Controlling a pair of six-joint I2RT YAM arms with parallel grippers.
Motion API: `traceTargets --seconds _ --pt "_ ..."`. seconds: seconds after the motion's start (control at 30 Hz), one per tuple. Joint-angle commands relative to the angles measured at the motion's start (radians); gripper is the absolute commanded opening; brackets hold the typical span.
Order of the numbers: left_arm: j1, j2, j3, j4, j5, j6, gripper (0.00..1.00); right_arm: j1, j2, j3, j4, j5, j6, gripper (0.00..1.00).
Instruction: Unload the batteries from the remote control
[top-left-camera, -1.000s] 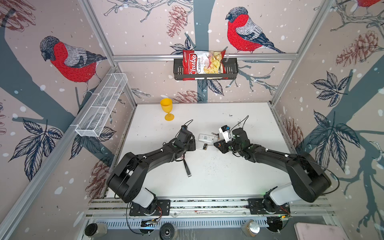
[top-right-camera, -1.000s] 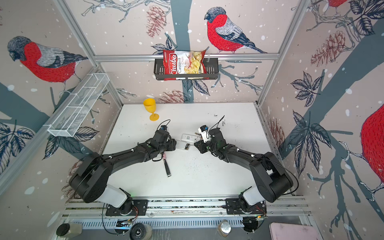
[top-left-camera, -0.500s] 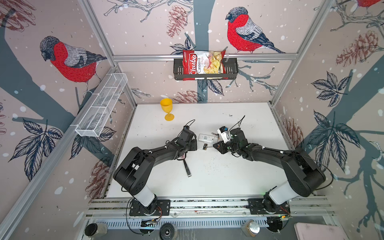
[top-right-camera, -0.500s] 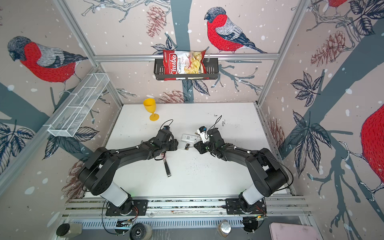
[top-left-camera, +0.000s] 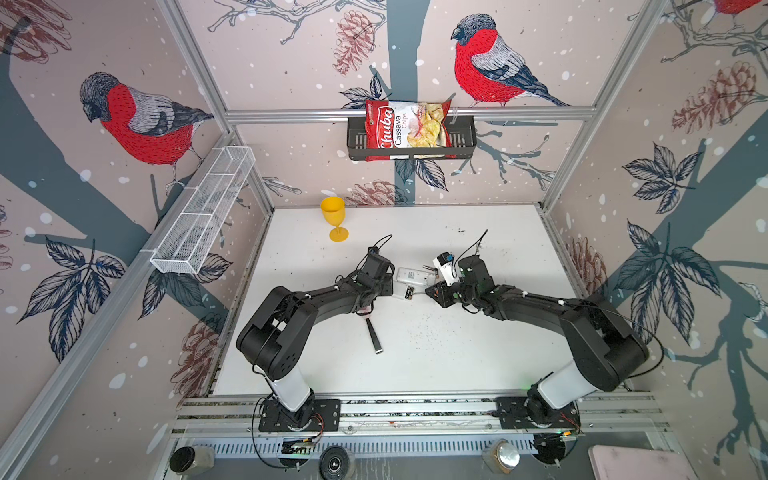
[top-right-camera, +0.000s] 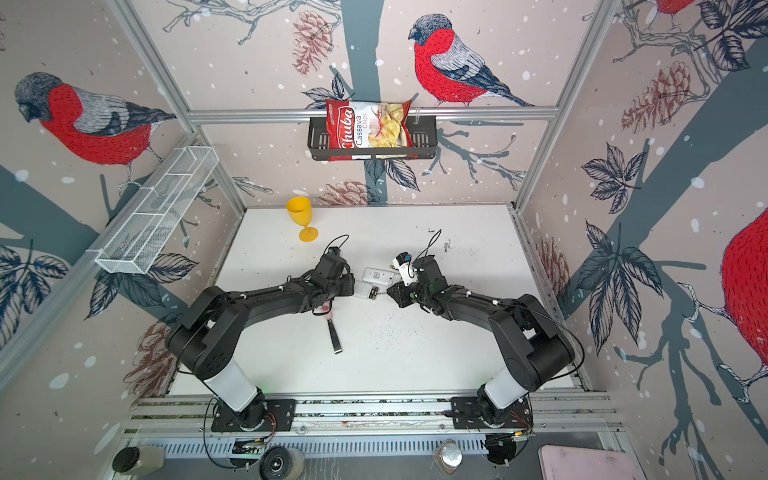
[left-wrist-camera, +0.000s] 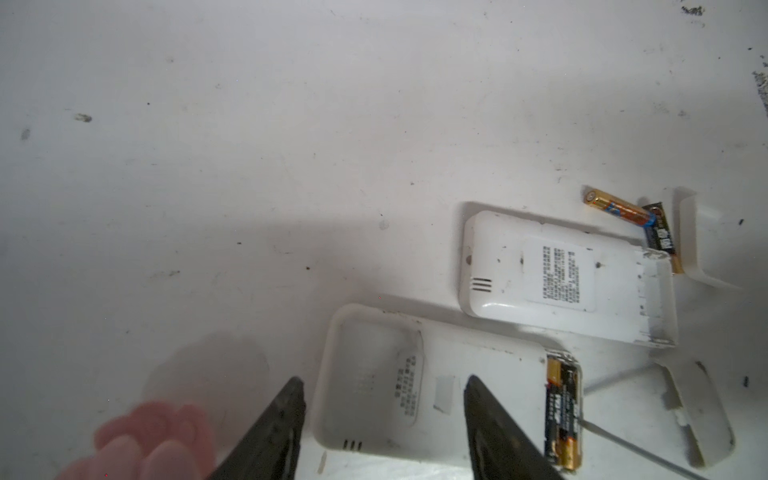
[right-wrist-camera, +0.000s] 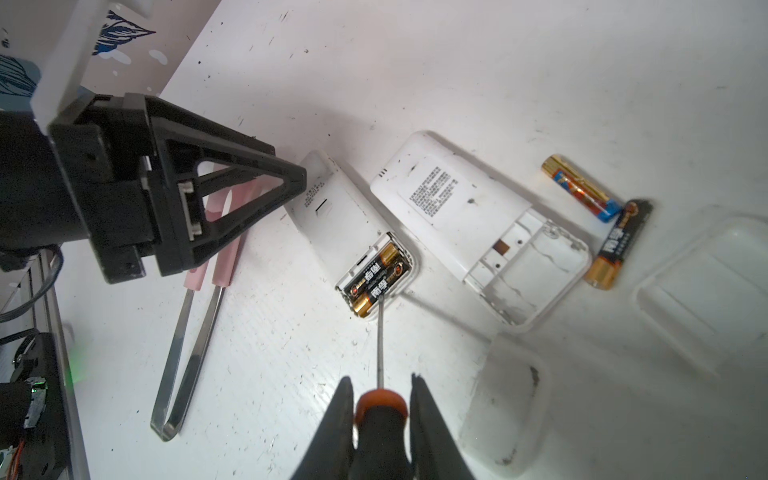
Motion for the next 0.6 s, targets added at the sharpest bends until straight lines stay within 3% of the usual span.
traceTargets --seconds 0.0,0.57 --pt "0.005 0.013 0.006 -0.001 -0.014 0.009 0.60 0.010 0.001 0.011 -0.012 0.028 -0.022 0.00" --pt "0.004 0.104 0.030 0.025 0.006 0.001 0.52 0.018 0.022 -0.005 -0.005 0.044 0.002 0.00"
